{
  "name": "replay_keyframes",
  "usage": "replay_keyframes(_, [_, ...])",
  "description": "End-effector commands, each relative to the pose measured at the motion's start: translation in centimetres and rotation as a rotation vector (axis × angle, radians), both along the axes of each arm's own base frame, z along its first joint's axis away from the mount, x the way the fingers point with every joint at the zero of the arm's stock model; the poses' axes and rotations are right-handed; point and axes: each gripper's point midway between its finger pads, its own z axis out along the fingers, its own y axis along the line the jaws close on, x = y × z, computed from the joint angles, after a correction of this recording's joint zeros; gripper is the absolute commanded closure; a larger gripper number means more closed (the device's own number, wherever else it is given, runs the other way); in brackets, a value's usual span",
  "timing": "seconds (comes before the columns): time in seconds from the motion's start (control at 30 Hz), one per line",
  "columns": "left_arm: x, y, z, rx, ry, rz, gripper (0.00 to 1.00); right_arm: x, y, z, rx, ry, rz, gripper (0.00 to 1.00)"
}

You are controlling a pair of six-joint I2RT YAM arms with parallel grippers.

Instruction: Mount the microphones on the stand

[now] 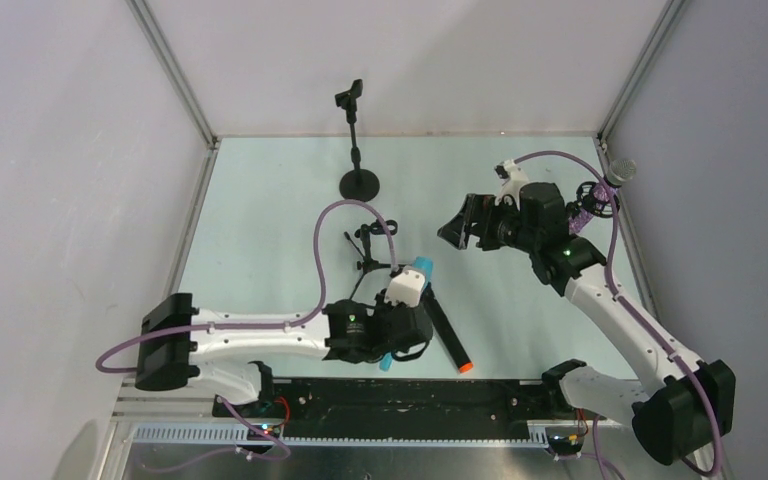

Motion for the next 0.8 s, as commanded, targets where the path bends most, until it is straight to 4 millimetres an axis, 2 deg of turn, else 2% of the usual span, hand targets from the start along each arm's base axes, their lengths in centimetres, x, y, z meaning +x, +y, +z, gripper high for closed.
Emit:
replay_keyframes(0.0, [2.7,-2.8,4.6,-0.085,-0.114,-0.068,1.00,-0.3,-0.4,1.4,0.035,-0.044,0.008,0.01])
replay_keyframes(0.33, [4.3,-5.6,7.1,-0.214,-0.100,-0.179,1.00,-0.8,-2.2,2.4,0.065,-0.060,-0.011,0.01])
replay_keyframes(0.57, [5.0,-6.3,9.0,-0.369,-0.081,-0.211,1.00,-1.4,-3.2,3.3,0.125,-0.080,-0.028,0.01])
replay_keyframes(0.67, [5.4,-6.0,10.1,-0.455,-0.069,-0.215,1.00,-1.8,-3.3,3.4,0.155,-0.082,-0.029,0.01])
replay_keyframes(0.7, [5.6,-6.1,11.1,-0.496,-0.085,-0.218,1.00,-2.0,-3.1,3.6,0.168,-0.091,-0.017,0.01])
replay_keyframes(0.73, [5.8,-5.9,11.0,-0.510,-0.075,-0.223,1.00,-2.1,-3.0,3.8,0.184,-0.097,-0.013,0.01])
replay_keyframes(0.77, [5.6,-6.1,12.2,-0.561,-0.082,-0.247,1.00,-2.4,-2.7,3.9,0.198,-0.098,0.003,0.01])
